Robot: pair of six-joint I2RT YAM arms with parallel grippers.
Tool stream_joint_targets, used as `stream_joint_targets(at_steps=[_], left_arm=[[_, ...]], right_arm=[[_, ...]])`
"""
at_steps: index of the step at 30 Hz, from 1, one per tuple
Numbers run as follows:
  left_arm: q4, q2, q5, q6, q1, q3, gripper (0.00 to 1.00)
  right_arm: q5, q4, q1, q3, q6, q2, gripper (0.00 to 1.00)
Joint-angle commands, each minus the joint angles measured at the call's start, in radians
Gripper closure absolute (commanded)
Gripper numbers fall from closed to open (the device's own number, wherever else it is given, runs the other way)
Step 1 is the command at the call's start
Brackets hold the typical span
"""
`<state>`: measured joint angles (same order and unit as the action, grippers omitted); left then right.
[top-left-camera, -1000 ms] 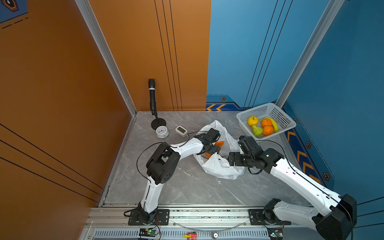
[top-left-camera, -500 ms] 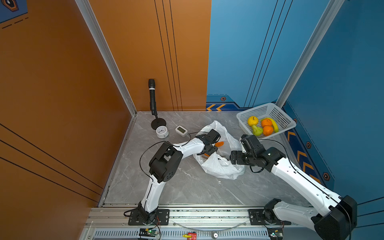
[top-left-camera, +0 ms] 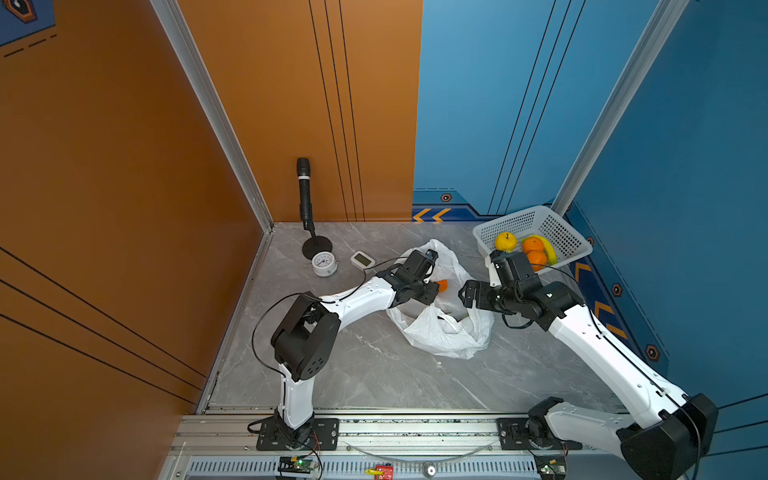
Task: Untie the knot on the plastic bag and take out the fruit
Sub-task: 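Grasp an orange in the bag with the left gripper while the right holds the rim, then lift the orange out with the left gripper and hand it to the right gripper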
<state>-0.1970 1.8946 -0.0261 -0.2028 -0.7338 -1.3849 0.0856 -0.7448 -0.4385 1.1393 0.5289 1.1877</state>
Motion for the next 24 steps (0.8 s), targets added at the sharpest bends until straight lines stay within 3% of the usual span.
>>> stream_joint_targets(at_steps=[1,13,24], left_arm=[[0.112,-0.052,-0.060,0.001,0.013,0.029,0.50],[0.376,-0.137,-0.217,0.019,0.032,0.043,0.50],[0.492,-0.167,-0.400,0.195,0.032,-0.012,0.44]], right_arm=[[0.046,0.028,0.024,0.048,0.042,0.004,0.01],[0.226,0.148,0.150,0.110,0.179,-0.016,0.01],[0.477,0.162,0.180,0.249,0.213,0.112,0.01]])
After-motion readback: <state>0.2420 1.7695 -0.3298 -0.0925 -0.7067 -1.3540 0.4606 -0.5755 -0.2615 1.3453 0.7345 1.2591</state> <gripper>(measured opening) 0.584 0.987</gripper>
